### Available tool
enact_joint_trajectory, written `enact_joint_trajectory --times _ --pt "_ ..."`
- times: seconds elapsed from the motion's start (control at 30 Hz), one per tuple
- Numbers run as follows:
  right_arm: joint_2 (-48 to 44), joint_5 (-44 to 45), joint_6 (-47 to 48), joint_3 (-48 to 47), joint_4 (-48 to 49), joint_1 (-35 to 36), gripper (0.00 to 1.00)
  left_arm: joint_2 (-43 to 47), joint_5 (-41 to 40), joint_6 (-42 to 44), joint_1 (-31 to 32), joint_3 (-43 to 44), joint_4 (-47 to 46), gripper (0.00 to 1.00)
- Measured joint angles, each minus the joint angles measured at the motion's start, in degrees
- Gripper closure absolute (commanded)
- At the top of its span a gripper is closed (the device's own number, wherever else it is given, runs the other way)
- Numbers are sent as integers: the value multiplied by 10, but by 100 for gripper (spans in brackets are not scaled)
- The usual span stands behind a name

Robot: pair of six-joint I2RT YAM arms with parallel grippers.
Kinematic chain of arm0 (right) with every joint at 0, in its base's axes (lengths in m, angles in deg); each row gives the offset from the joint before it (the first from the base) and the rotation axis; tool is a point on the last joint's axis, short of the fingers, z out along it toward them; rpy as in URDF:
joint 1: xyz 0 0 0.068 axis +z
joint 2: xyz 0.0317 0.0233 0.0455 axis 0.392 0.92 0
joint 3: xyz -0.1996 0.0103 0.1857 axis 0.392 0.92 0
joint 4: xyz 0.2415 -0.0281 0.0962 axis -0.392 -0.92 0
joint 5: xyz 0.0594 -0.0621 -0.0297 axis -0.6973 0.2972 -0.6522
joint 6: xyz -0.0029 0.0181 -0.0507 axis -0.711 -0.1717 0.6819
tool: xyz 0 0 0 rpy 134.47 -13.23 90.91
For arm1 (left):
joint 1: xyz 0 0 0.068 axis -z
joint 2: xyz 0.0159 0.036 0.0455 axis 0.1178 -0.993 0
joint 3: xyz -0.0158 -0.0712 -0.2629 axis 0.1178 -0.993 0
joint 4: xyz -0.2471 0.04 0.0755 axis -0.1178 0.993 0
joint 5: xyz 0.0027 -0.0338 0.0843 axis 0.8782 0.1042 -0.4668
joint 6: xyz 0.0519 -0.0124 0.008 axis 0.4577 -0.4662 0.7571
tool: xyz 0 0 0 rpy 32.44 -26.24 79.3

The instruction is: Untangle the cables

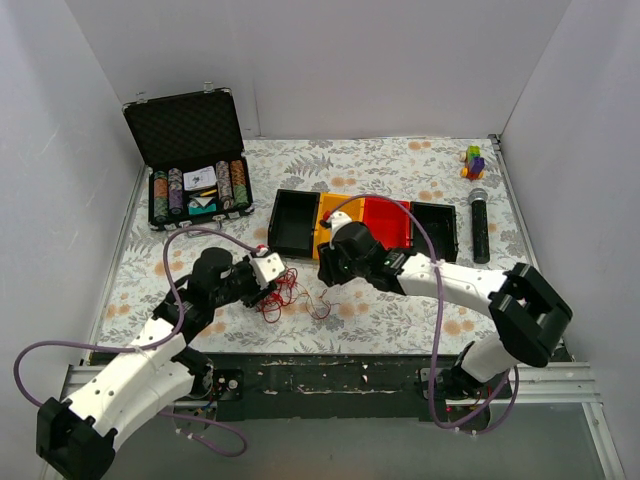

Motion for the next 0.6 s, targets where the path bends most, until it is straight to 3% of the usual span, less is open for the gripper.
enact_joint_trajectory --times 0.23,0.6 --pt "82 -37 13 -63 60 24 55 -23 -12 -19 0 -9 -45 66" --pt "95 -101 -2 -37 109 28 64 -14 -17 -24 0 -29 -59 67"
